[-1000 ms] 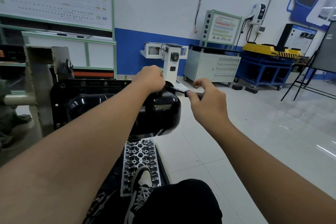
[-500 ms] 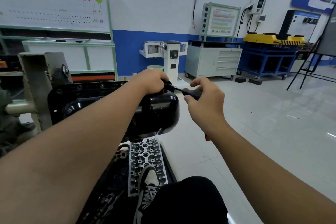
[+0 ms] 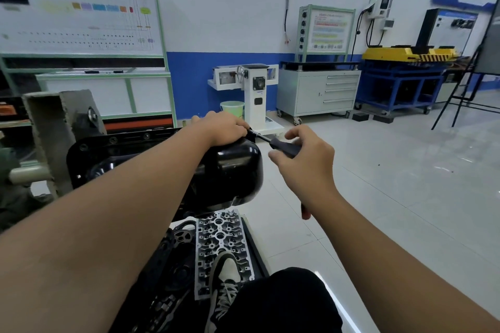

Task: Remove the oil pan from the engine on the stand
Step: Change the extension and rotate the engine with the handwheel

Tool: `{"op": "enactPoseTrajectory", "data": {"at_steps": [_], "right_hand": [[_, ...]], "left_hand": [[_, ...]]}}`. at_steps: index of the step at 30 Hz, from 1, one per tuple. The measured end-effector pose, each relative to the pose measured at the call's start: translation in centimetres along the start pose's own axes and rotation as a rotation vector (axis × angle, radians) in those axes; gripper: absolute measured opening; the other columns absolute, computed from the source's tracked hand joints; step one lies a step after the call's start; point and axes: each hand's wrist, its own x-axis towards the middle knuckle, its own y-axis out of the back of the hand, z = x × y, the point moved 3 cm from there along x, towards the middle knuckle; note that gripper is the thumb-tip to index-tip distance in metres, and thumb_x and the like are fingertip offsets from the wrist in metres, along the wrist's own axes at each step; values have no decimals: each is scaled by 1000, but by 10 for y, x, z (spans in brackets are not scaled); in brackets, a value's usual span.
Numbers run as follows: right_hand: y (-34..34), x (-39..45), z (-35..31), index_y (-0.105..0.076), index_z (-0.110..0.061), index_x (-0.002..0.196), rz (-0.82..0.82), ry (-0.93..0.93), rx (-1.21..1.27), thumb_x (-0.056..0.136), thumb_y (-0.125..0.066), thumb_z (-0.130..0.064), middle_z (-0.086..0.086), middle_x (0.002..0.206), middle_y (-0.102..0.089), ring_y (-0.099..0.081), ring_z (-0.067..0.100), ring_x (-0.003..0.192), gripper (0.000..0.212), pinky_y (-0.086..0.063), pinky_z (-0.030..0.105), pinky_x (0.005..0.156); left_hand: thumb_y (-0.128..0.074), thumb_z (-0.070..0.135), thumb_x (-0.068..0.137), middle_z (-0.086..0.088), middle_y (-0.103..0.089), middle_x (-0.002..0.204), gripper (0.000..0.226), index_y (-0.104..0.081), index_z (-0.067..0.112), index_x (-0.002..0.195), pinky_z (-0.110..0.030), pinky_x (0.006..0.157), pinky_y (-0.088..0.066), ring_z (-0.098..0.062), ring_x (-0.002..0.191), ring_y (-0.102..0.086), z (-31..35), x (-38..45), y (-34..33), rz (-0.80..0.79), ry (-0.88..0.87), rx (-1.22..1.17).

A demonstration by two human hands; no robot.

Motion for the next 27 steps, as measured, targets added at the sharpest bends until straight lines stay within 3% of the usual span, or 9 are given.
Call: {"op": "enactPoseTrajectory", "data": {"at_steps": [2,4,7,10,14,16,21,23,27], "right_hand": [[0,2,7,-60,-26,99,-12,-88,55,98,-65,-41,-4,78,-64,-62,15,69,16,-46,28,61],[0,5,8,-60,-25,100,-16,-88,62,103,-57,-36,-1,75,-63,-61,15,64,11,-46,29,60],[4,4,2,-59,-30,100,-19,-19,43,92,-74,-19,-6,76,-62,-61,6,65,20,-45,14,57],[1,2,0,-58,-31,94,-12,17,-37,81,-81,-8,-6,85,-63,-62,17,82,34,-47,23,67],[-3,3,4,-60,-27,96,-20,-87,38,95,-67,-41,-6,74,-60,-56,13,65,16,-39,29,58],[-3,4,3,-60,-25,95,-27,-76,44,101,-59,-35,-3,72,-59,-54,17,62,12,-37,28,56],[-2,6,-11,-55,-30,93,-11,-76,46,86,-75,-9,-10,79,-62,-64,14,74,29,-54,31,68],[-3,7,-16,-53,-28,90,-14,-63,6,84,-70,-5,-8,79,-61,-65,19,78,29,-55,35,70],[-4,12,-29,-51,-19,97,-63,30,-90,86,-61,-11,-6,82,-59,-66,21,80,17,-56,35,68]], "left_hand": [[-37,53,97,7,-46,156,41,-48,67,134,-64,111,-23,-33,144,-34,0,1,-1,-20,14,4],[-37,51,97,6,-43,158,42,-47,69,134,-64,112,-22,-34,145,-33,0,3,-2,-28,18,0],[-39,51,95,5,-46,155,41,-48,69,131,-63,113,-25,-34,143,-35,-2,4,-2,-23,21,-17],[-37,54,93,4,-49,152,40,-49,70,128,-60,110,-28,-34,140,-38,-4,4,-2,-18,13,-26],[-39,55,93,7,-53,146,37,-53,68,125,-56,104,-31,-31,134,-44,-2,4,-2,-5,9,-27],[-44,62,90,9,-57,140,36,-59,61,123,-58,105,-34,-28,132,-46,2,1,1,56,-17,-34],[-45,79,81,18,-56,134,57,-59,51,129,-51,107,-38,-10,129,-49,25,-37,14,265,-363,-345],[-52,75,82,24,-53,135,63,-52,49,139,-34,105,-40,-3,129,-48,36,-60,17,241,-509,-563],[-70,65,79,19,-49,144,80,-41,45,151,-22,107,-39,-1,135,-44,67,-90,7,126,-745,-528]]}}
